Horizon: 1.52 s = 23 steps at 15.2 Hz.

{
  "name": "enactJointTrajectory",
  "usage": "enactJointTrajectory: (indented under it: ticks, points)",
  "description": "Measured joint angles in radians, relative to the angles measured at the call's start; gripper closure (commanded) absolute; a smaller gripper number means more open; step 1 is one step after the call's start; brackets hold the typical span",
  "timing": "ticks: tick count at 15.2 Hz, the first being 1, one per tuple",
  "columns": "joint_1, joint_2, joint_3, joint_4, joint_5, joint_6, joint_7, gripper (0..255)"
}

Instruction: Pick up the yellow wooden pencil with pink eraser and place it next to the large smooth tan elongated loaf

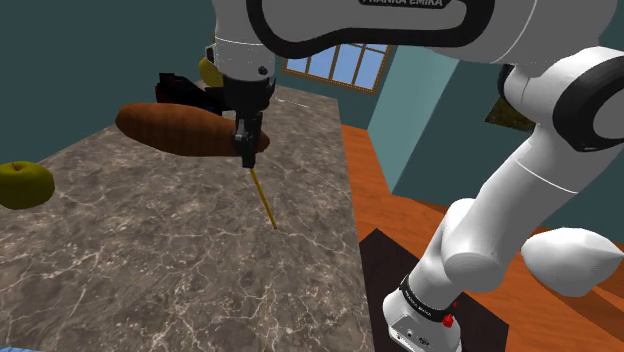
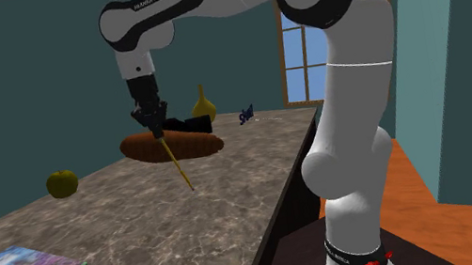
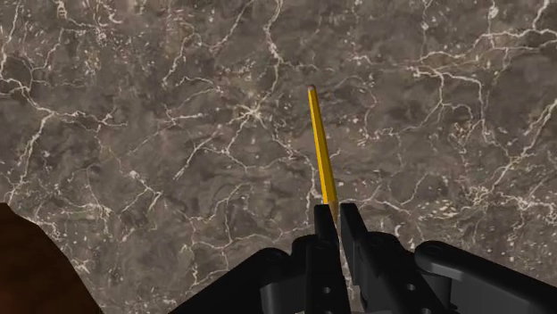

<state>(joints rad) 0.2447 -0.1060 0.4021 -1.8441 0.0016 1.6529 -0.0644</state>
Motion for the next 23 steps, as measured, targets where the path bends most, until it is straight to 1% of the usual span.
enactJointTrajectory:
  ticks: [3,10,16,19,21,23]
  points:
    - [-0.028,0.008,-0.034,0.006,-0.012,0.003,-0.060,255]
    - [-0.103,0.066,-0.117,0.059,-0.049,0.011,-0.209,255]
    - [-0.163,0.162,-0.176,0.178,-0.083,-0.007,-0.325,255]
    - [-0.195,0.200,-0.206,0.213,-0.093,-0.001,-0.385,255]
    - [-0.213,0.254,-0.223,0.291,-0.103,-0.023,-0.423,255]
    - [-0.231,0.291,-0.238,0.345,-0.109,-0.038,-0.458,255]
